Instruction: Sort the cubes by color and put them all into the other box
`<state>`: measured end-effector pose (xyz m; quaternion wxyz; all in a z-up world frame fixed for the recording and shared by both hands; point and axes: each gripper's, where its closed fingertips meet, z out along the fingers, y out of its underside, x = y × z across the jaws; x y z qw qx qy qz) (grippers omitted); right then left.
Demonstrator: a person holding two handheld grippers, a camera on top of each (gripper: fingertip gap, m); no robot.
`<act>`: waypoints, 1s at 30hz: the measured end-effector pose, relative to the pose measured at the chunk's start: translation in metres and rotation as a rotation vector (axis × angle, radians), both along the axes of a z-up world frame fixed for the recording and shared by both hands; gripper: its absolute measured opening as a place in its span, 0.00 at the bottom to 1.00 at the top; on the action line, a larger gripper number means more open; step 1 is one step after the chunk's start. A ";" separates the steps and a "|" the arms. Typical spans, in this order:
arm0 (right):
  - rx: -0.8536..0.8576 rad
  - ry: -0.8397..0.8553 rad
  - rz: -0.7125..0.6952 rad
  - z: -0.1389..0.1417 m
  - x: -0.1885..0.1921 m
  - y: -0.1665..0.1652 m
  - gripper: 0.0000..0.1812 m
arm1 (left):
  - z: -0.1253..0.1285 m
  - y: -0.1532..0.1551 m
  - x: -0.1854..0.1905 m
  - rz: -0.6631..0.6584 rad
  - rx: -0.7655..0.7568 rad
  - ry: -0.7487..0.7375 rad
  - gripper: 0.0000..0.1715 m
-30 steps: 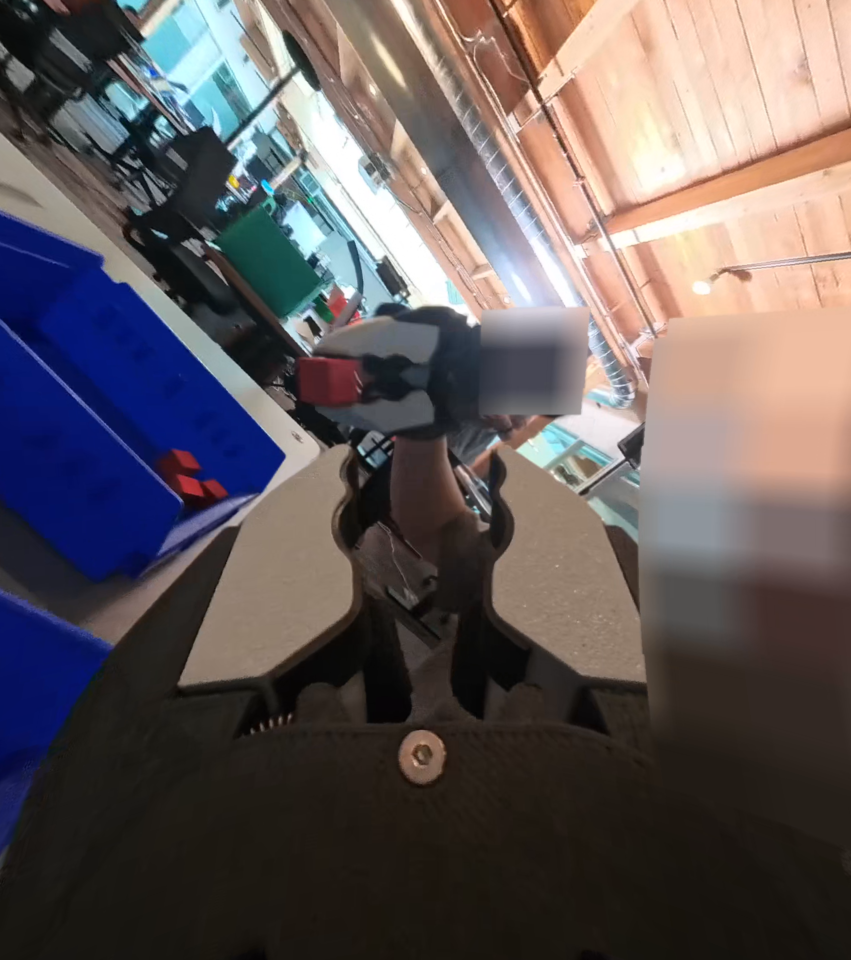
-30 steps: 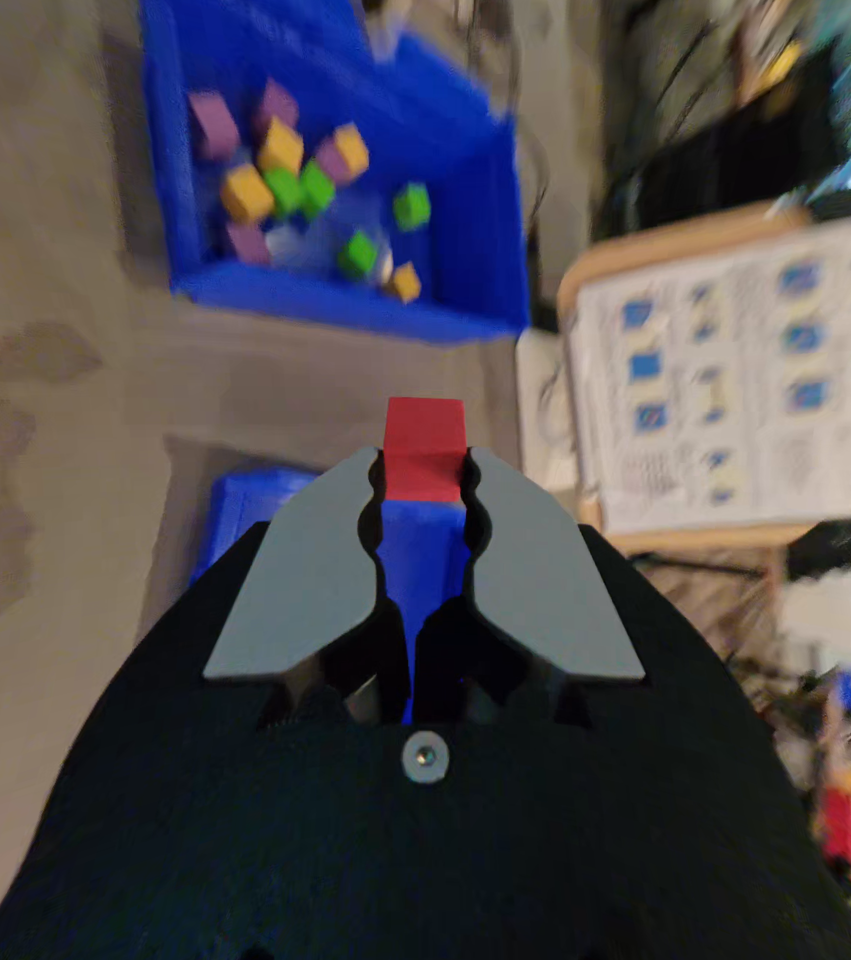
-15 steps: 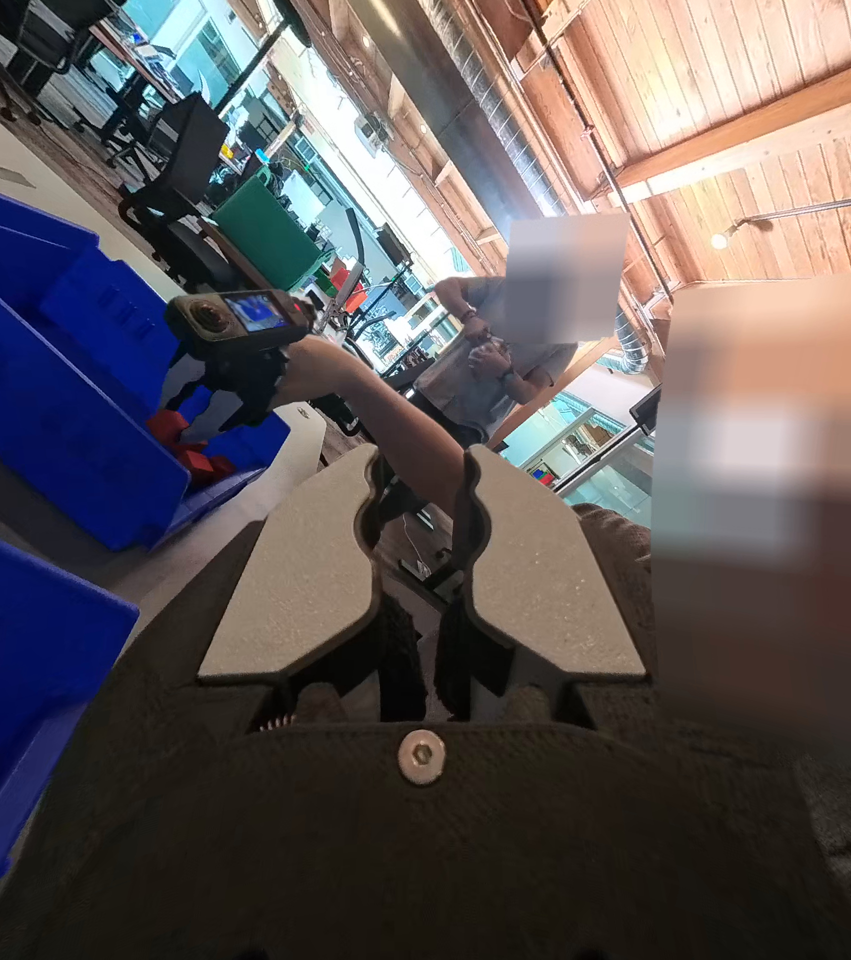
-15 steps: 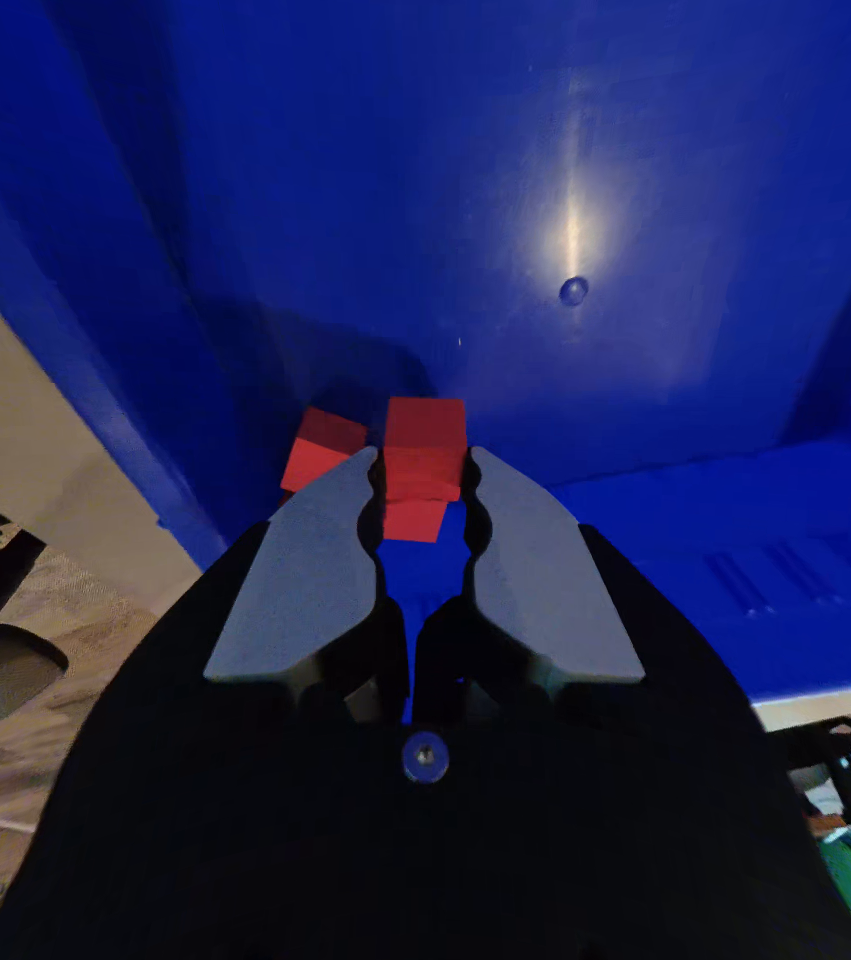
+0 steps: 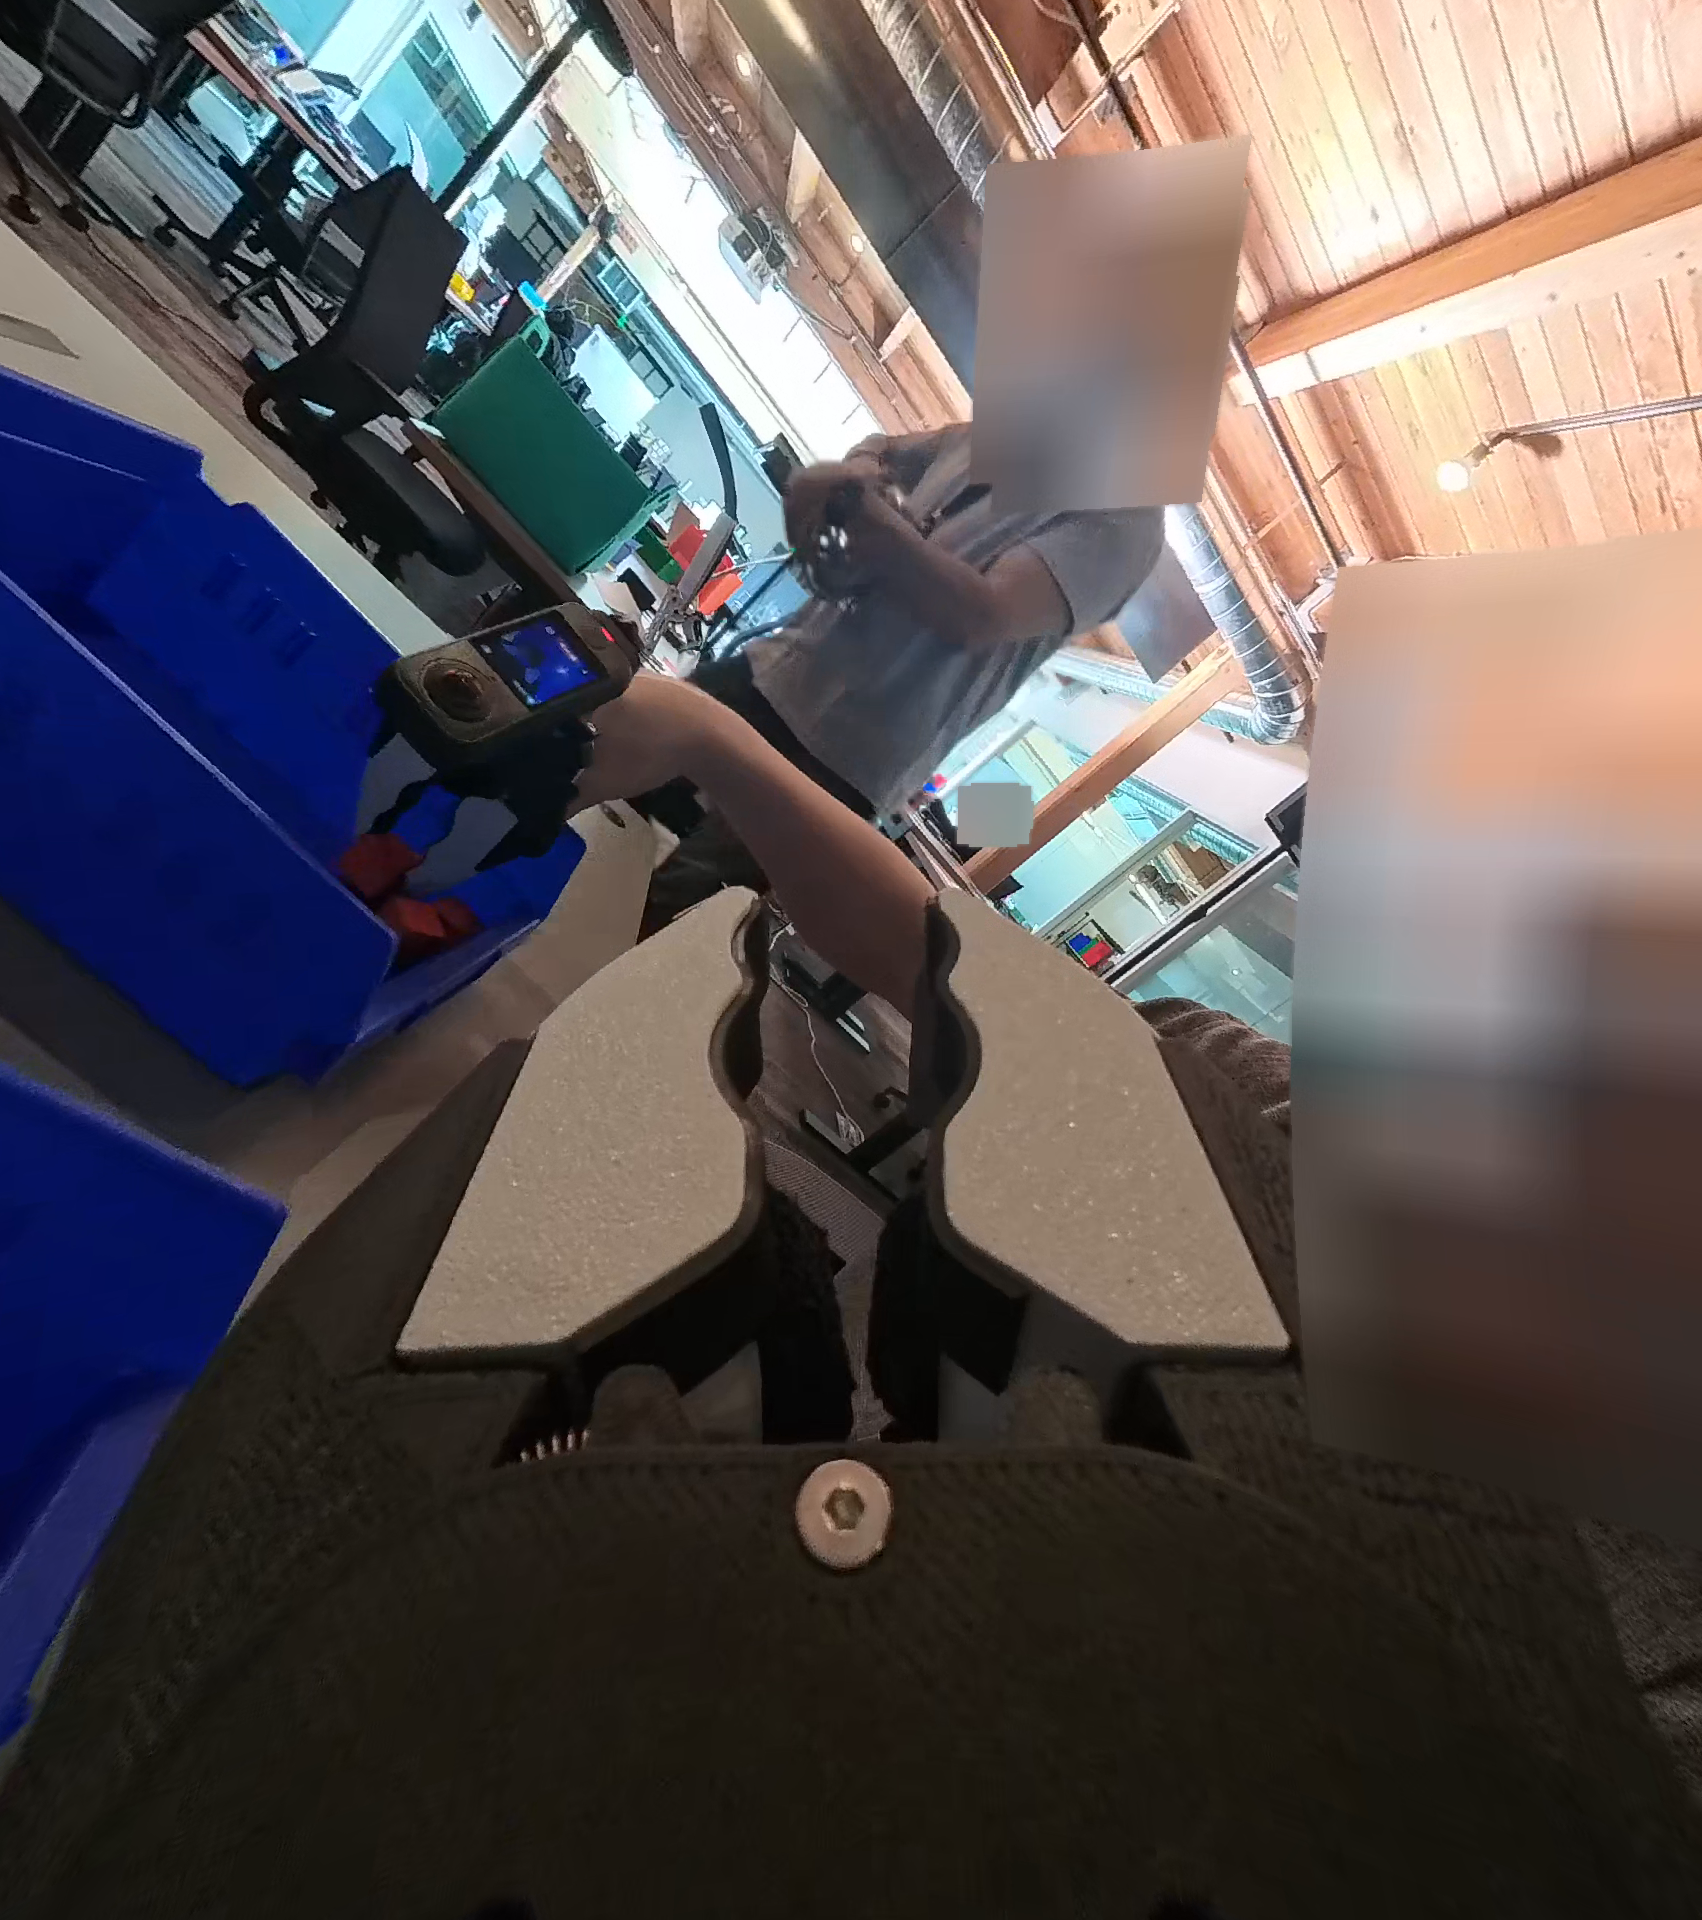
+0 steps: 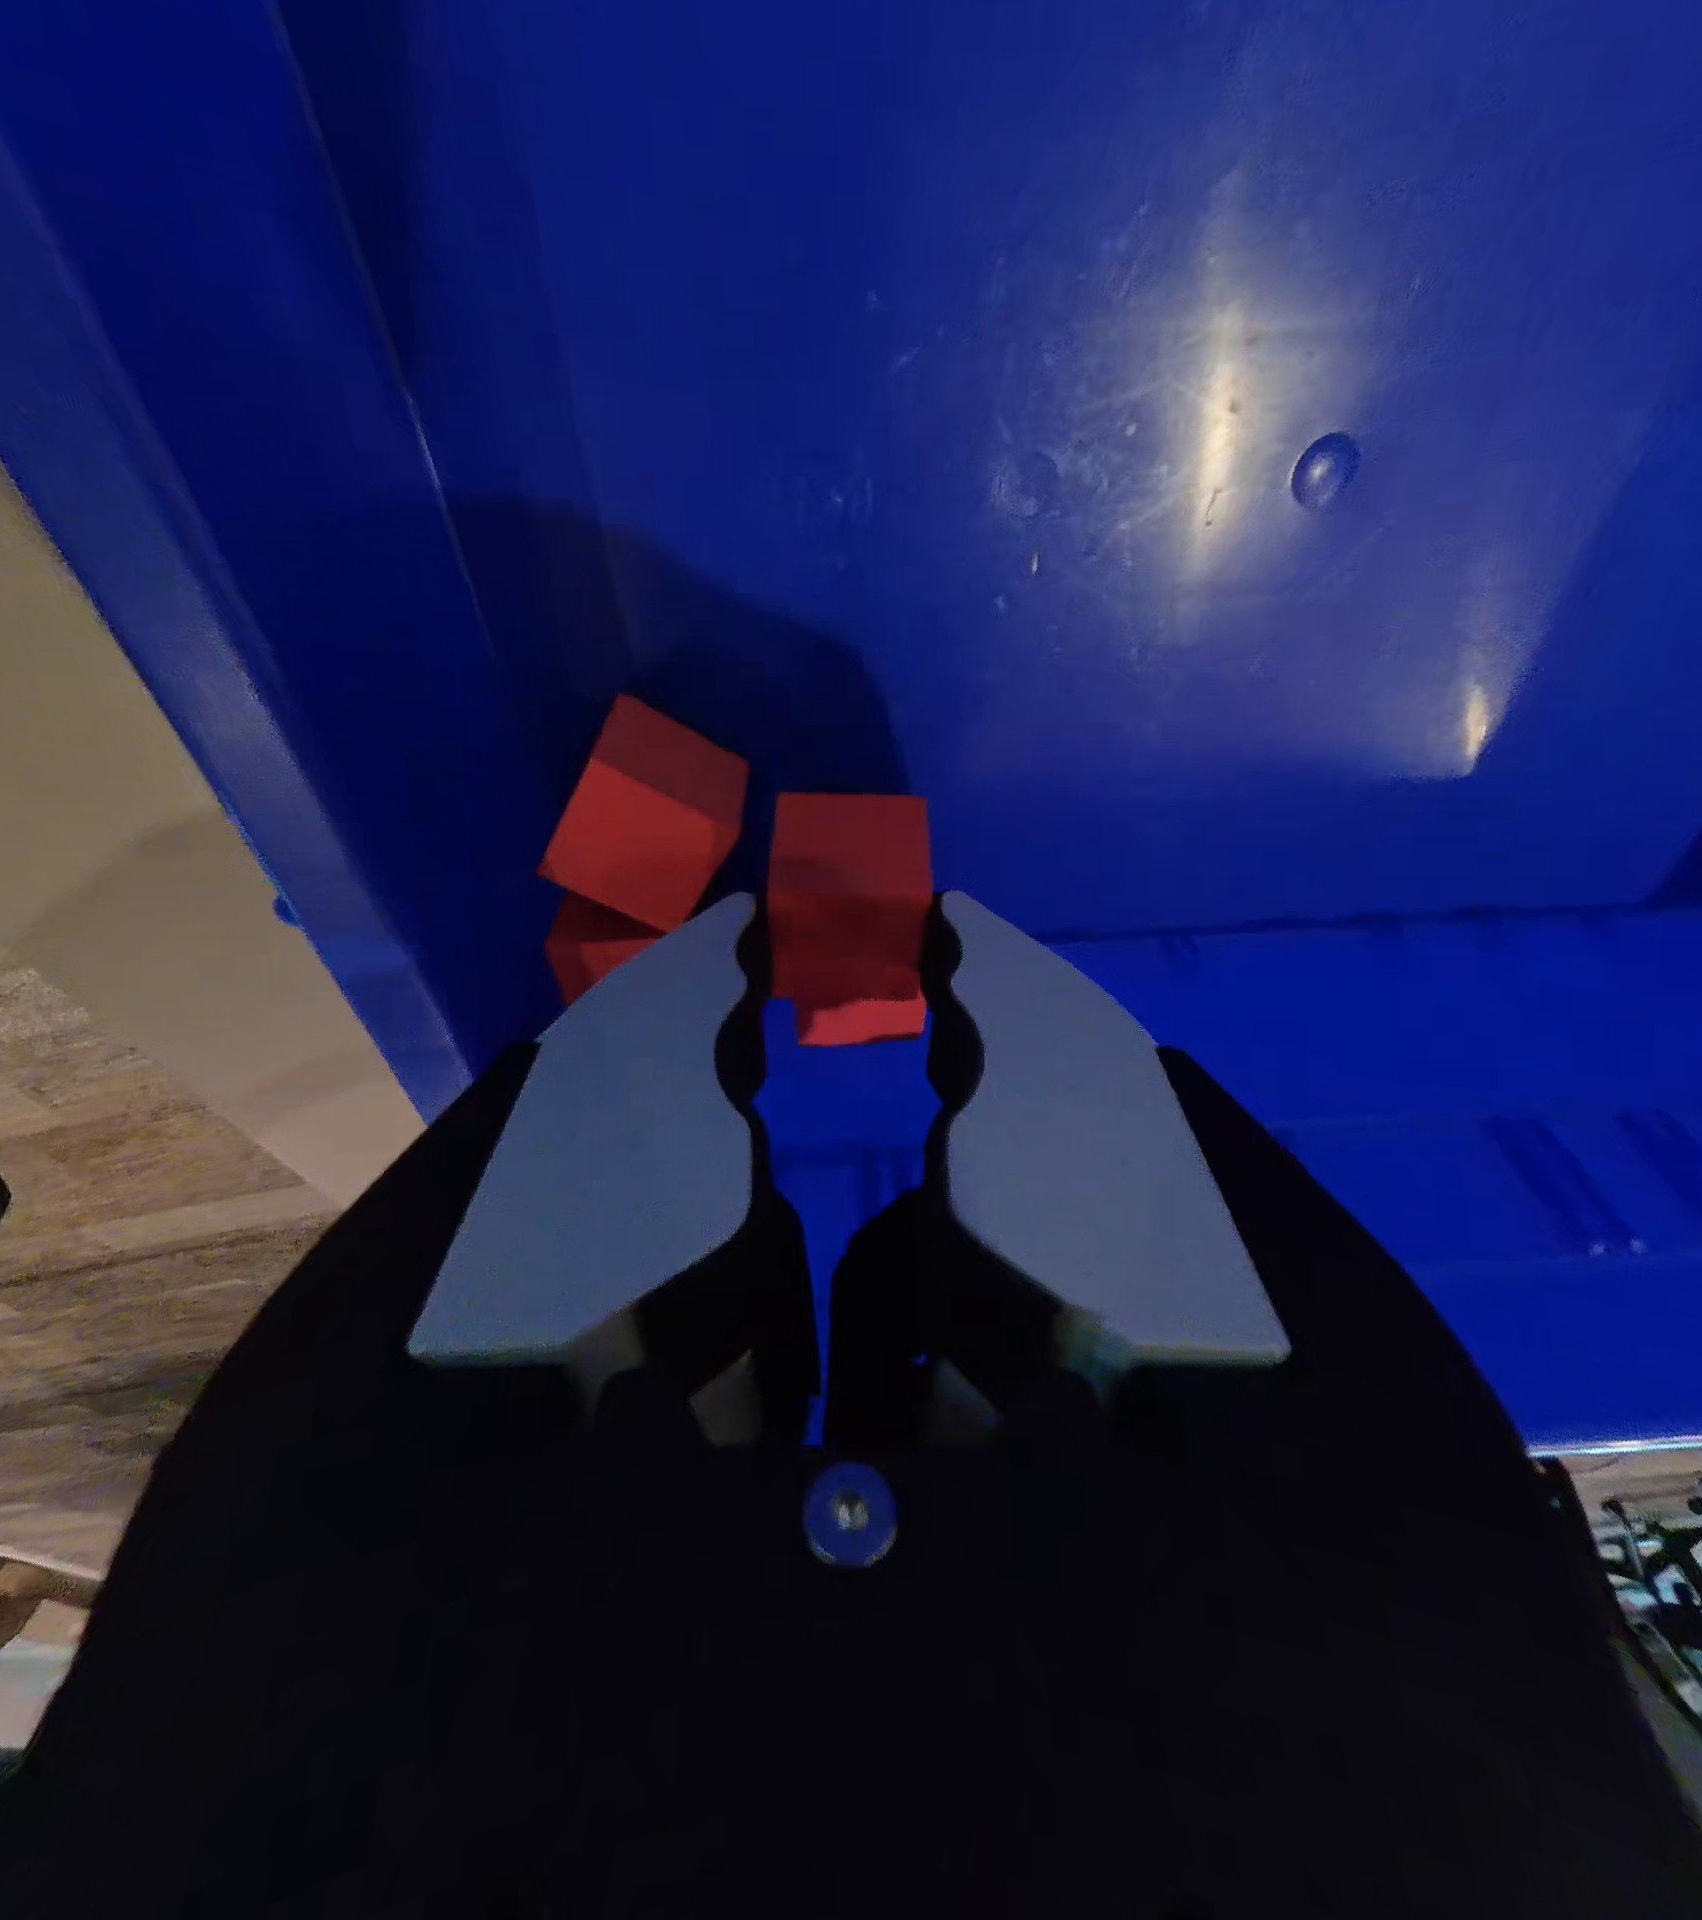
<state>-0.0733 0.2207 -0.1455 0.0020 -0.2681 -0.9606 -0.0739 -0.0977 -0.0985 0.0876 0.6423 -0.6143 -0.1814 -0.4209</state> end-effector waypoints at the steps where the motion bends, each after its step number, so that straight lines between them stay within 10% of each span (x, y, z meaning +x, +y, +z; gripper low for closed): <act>1: 0.007 -0.004 0.001 0.000 0.001 0.002 0.16 | 0.000 0.000 0.000 -0.001 -0.001 0.000 0.17; 21: -0.064 0.026 0.014 0.013 -0.012 -0.005 0.34 | 0.003 -0.019 -0.009 0.063 -0.018 0.023 0.17; 30: -0.337 0.543 0.026 0.111 -0.051 -0.064 0.38 | -0.034 -0.035 -0.051 0.340 -0.321 0.175 0.23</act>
